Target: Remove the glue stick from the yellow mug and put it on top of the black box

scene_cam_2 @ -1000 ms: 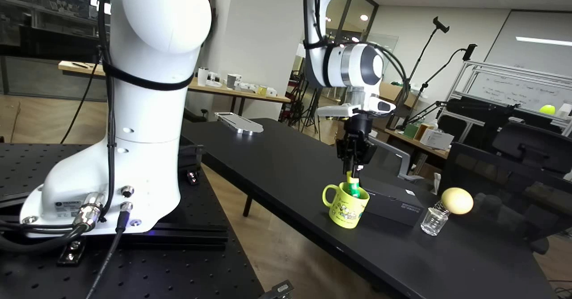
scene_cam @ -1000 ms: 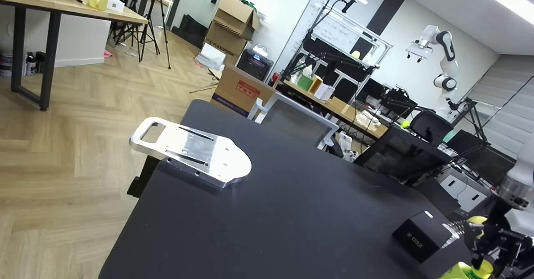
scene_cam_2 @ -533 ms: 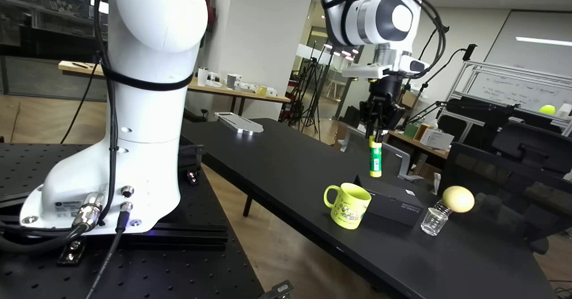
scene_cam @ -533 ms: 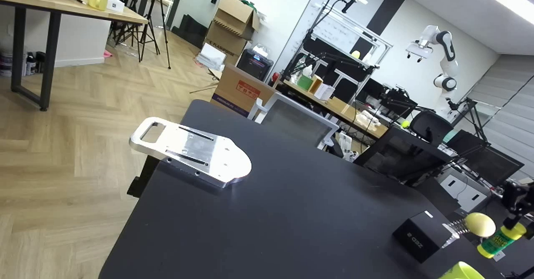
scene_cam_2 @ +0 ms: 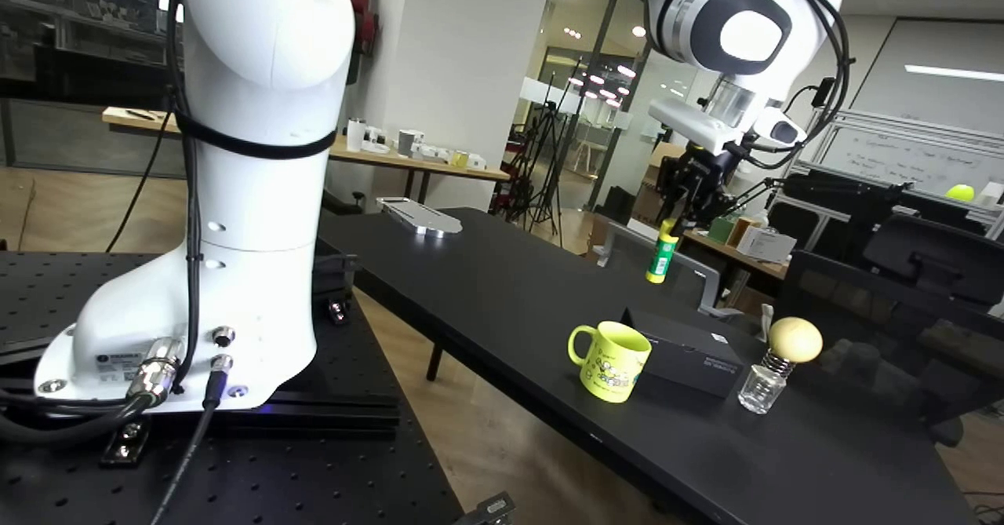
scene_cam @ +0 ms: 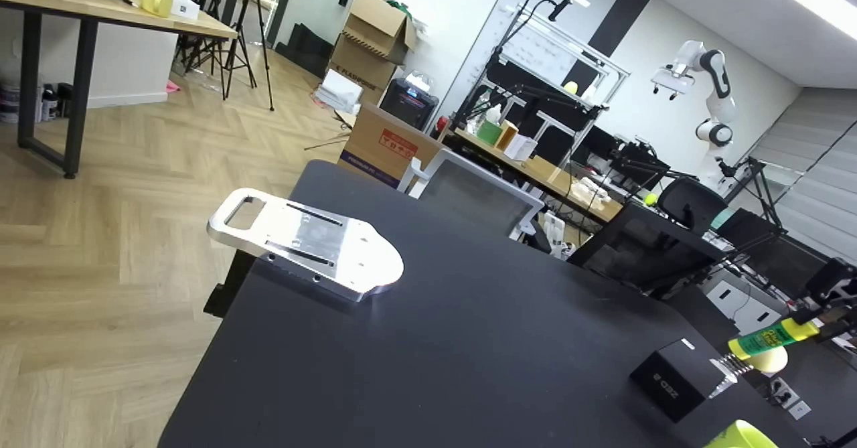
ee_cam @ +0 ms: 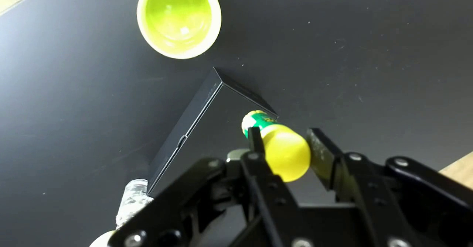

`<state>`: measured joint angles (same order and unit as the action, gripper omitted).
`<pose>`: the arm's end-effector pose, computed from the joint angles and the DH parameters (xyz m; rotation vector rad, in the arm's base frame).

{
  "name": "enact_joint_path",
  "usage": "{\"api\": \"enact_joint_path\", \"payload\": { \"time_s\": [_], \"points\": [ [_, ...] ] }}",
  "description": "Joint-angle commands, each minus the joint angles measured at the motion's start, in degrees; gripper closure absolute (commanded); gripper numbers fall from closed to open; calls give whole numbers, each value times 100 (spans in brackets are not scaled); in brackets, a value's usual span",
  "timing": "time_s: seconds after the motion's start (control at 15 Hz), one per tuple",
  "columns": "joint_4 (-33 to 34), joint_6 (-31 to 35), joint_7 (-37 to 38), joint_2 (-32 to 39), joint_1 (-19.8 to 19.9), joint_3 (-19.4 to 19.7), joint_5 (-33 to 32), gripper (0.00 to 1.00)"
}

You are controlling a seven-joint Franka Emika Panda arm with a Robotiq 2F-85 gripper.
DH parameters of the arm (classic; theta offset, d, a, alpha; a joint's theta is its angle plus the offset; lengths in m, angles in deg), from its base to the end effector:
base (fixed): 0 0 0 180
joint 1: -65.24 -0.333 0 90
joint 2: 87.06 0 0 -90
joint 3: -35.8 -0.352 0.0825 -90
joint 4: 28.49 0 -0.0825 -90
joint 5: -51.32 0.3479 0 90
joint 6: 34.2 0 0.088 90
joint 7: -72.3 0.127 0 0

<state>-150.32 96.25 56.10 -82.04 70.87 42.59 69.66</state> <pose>0.5281 -0.1025 0.4144 -2.9136 0.1957 -0.1775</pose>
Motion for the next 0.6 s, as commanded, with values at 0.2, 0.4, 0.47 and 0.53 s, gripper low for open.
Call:
{"api": "enact_joint_path", "payload": {
  "time_s": [0.2,0.4,0.47,0.53],
  "points": [
    [230,-107,-32,226,121,-86,43,65],
    [687,-161,469,559,30,-42,-685,90],
    [896,-196,639,711,5,-37,-987,90],
    [1210,-297,836,934,-25,-37,-1298,90]
  ]
}}
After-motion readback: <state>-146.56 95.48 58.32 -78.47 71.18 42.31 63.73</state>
